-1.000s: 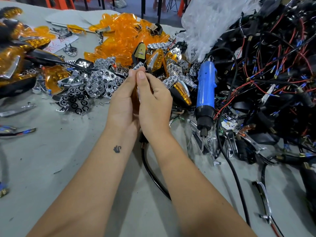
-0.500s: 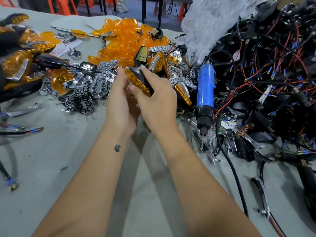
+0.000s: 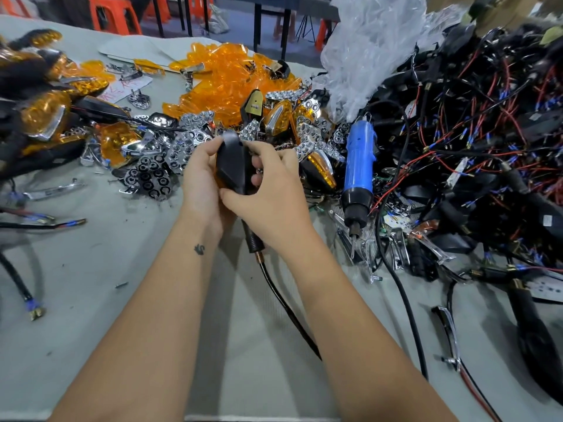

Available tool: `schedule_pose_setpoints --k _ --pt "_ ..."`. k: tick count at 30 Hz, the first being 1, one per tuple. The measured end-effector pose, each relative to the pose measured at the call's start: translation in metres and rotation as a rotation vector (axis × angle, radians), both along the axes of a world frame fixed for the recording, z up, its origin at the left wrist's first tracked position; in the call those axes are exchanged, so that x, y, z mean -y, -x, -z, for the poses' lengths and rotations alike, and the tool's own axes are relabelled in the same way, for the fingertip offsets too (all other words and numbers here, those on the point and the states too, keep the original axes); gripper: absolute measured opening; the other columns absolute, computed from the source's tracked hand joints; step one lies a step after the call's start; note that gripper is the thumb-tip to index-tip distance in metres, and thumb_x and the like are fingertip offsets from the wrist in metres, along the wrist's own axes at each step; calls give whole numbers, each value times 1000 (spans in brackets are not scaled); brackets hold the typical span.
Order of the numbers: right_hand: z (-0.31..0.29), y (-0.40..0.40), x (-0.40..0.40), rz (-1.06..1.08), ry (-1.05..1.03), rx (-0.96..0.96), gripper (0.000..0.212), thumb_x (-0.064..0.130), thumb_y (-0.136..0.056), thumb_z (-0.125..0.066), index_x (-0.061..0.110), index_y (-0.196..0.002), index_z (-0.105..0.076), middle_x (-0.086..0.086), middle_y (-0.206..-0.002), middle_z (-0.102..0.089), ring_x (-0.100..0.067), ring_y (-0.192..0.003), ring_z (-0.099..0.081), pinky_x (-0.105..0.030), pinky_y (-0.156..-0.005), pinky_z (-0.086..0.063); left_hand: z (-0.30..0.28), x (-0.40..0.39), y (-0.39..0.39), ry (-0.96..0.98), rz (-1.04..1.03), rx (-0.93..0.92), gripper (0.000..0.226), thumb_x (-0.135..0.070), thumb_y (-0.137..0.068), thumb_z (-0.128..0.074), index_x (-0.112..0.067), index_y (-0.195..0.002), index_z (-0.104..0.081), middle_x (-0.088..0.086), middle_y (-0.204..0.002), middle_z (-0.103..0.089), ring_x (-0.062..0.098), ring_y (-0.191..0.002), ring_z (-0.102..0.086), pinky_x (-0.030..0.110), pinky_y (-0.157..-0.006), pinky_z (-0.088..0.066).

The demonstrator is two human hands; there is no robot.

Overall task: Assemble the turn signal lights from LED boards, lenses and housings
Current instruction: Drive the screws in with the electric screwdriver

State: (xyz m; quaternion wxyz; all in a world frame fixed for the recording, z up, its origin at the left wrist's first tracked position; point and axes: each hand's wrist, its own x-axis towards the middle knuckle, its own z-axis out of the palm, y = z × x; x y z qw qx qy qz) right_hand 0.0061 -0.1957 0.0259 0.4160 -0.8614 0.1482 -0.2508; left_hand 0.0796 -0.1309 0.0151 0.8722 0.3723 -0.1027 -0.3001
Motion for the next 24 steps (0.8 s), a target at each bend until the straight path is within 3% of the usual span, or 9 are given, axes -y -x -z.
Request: schedule_pose_setpoints --k 5,8,11,13,16,18,20,24 --pt "0 6 -3 -48 -79 12 71 30 -75 -83 33 -134 -44 15 -110 -38 20 -89 -50 1 -70 -40 2 -6 -12 90 90 3 37 -44 -92 -49 -10 -99 -64 3 -82 -60 13 -56 -51 21 -47 -43" --pt "2 6 -1 -55 -110 -82 60 35 -79 -79 30 -127 -44 14 -99 -54 7 -81 -56 -14 -65 -41 -1 -9 -19 49 26 -21 39 -46 -95 -50 -12 -105 -65 2 -85 -61 14 -60 -55 20 -49 -41" --pt "0 -1 -4 -84 -188 -125 50 35 -85 -73 29 -127 -47 16 -82 -56 -17 -88 -66 -38 -77 -54 -9 -14 -19 -7 -57 -43 33 -39 -79 -68 -11 -97 -65 3 -78 -68 18 -65 -63 27 -55 -53" --pt "-4 -9 -9 -113 -203 -126 47 29 -88 -71 25 -130 -50 9 -85 -58 -29 -96 -67 -48 -87 -54 -16 -22 -19 -44 -106 7 25 -29 -75 -72 -11 -91 -63 3 -71 -69 18 -64 -66 29 -58 -57" --pt "-9 -26 -20 -187 -180 -148 39 20 -91 -65 20 -128 -53 -6 -96 -66 -37 -94 -66 -54 -86 -54 -24 -40 -26 -117 -167 154 11 -23 -82 -69 -17 -88 -62 -4 -68 -69 12 -60 -66 24 -54 -54" --pt "-10 -40 -31 -201 -230 -116 31 14 -94 -62 16 -124 -57 -12 -107 -68 -37 -93 -66 -53 -84 -55 -27 -55 -32 -259 -239 239 4 -24 -91 -65 -23 -89 -64 -8 -71 -69 7 -61 -66 20 -53 -49" --pt "-10 -51 -45 -190 -291 -63 22 9 -95 -60 15 -116 -63 -11 -104 -70 -33 -88 -66 -50 -82 -56 -25 -69 -35 -372 -321 230 7 -27 -95 -64 -20 -95 -65 -4 -76 -72 9 -61 -67 21 -51 -50" --pt "-2 -68 -73 -220 -322 -5 15 3 -91 -59 16 -96 -66 -3 -81 -68 -27 -75 -62 -43 -72 -53 -16 -92 -31 -314 -402 146 9 -23 -97 -62 -14 -96 -61 0 -69 -71 12 -54 -66 22 -44 -49"
